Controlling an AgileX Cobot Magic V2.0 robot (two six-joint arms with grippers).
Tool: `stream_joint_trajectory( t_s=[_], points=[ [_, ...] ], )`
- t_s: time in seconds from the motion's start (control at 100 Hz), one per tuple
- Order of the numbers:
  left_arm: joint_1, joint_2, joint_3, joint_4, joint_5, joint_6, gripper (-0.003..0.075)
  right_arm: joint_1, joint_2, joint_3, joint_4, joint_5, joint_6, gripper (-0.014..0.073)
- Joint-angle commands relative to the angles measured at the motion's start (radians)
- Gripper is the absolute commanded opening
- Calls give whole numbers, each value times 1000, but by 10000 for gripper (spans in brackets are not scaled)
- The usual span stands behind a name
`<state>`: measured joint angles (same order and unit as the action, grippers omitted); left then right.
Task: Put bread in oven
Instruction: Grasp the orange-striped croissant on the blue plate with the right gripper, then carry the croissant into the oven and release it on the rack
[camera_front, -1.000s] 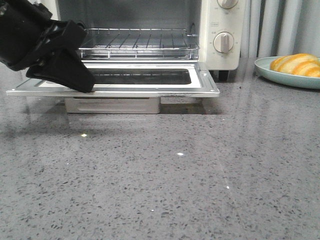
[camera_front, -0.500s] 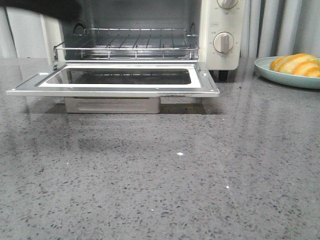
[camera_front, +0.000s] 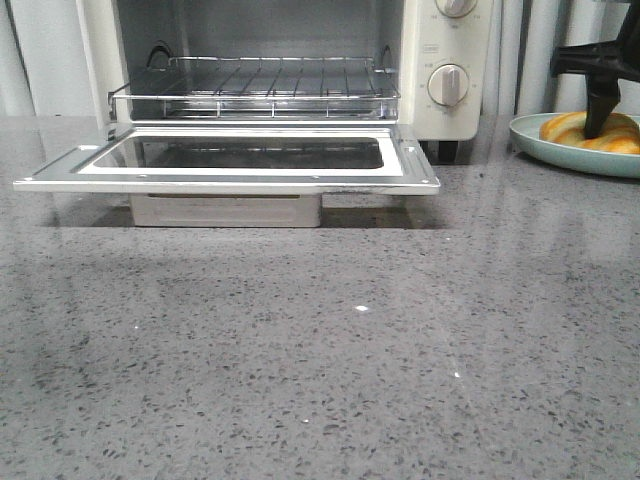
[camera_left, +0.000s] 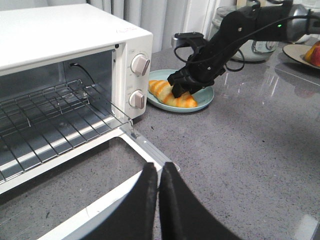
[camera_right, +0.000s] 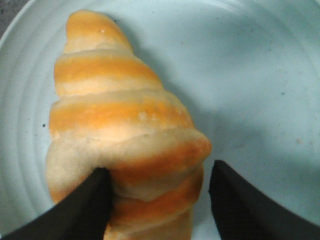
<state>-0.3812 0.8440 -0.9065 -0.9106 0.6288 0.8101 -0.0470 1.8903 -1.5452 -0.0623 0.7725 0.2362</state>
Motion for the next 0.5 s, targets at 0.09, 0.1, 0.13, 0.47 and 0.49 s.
stream_joint_trajectory(
  t_s=[0.09, 0.1, 0.13, 0.47, 0.49],
  points=[
    [2, -13, -26, -41, -30, -10, -22, 1, -6, -26, -15, -1, -12, -41],
    [2, -13, -26, -41, -30, -10, -22, 1, -10, -26, -15, -1, -12, -71],
    [2, -13, -26, -41, -32, -10, -22, 1, -20, -26, -15, -5, -10, -62],
    [2, -124, -26, -41, -94, -10, -22, 51, -455, -26, -6, -31, -77, -62],
    [2, -131, -26, -41, -104, -10, -22, 65, -488, -26, -1, -31, -89, -62]
  ],
)
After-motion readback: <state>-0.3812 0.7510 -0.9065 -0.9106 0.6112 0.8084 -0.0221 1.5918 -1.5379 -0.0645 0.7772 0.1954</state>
